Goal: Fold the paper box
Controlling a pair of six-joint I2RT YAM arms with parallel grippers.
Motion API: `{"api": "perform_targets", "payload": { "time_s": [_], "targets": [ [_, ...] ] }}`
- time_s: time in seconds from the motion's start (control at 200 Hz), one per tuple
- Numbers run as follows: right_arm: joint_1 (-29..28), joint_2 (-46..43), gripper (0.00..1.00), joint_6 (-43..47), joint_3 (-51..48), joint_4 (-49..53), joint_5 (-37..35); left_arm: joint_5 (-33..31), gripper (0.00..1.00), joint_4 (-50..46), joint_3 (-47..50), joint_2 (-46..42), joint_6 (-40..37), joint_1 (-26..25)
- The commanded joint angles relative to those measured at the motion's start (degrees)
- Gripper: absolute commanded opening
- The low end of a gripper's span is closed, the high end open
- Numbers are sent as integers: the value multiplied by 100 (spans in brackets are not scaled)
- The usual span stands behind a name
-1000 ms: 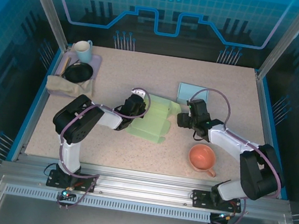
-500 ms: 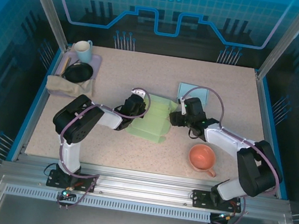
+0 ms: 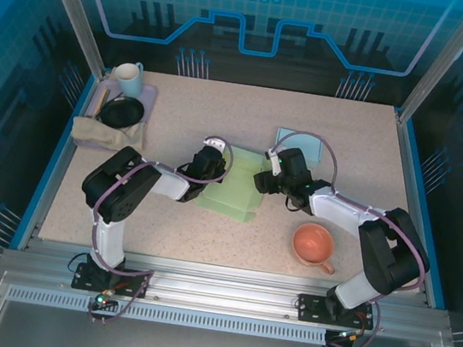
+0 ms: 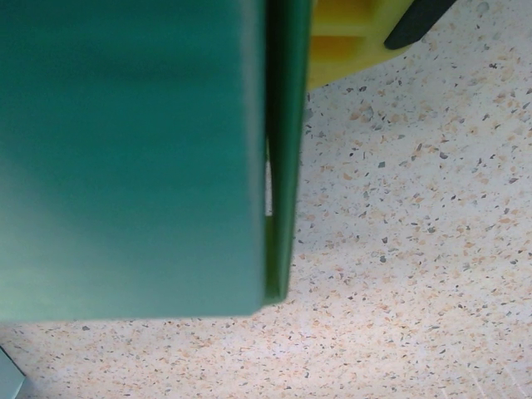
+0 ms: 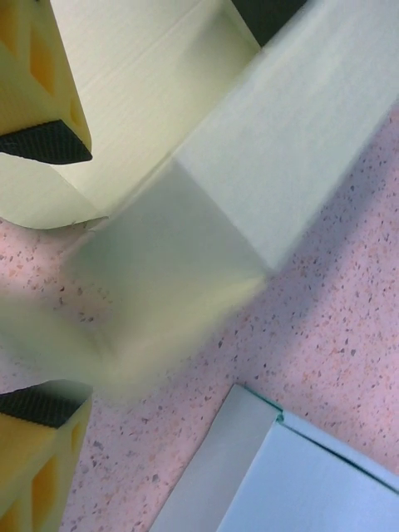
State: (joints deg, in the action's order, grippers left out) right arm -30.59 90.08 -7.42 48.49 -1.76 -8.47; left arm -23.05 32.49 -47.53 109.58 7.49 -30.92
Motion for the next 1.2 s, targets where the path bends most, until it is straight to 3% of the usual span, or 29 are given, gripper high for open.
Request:
{"api": "perform_targets", "payload": {
  "time_s": [0.0, 0.18, 0.425, 0.63, 0.755, 0.835, 0.965, 1.195],
  "targets": [
    [-130, 125, 70, 104, 153, -169, 190, 161, 15, -401, 6, 173, -54, -28],
    [-207, 202, 65, 211, 155, -250, 535, 165, 15, -393, 6, 185, -51, -28],
    [-288, -532, 72, -61, -53, -191, 910, 159, 15, -393, 12, 178, -53, -24],
    [-385, -1486, 76, -151, 74, 991, -136, 151, 15, -401, 5, 178, -42, -22],
    [-300, -1847, 77, -442, 154, 1676, -1268, 133, 15, -410, -2, 178, -32, -28],
    [-31, -1795, 77, -772, 154, 1993, -1729, 130, 15, -410, -3, 178, -36, -28],
    [572, -1418, 77, -1121, 152, 2062, -1353, 142, 15, -406, 2, 178, -33, -28],
    [607, -500, 75, -956, 462, 1861, -950, 160, 15, -389, 15, 177, -52, -26]
  ]
}}
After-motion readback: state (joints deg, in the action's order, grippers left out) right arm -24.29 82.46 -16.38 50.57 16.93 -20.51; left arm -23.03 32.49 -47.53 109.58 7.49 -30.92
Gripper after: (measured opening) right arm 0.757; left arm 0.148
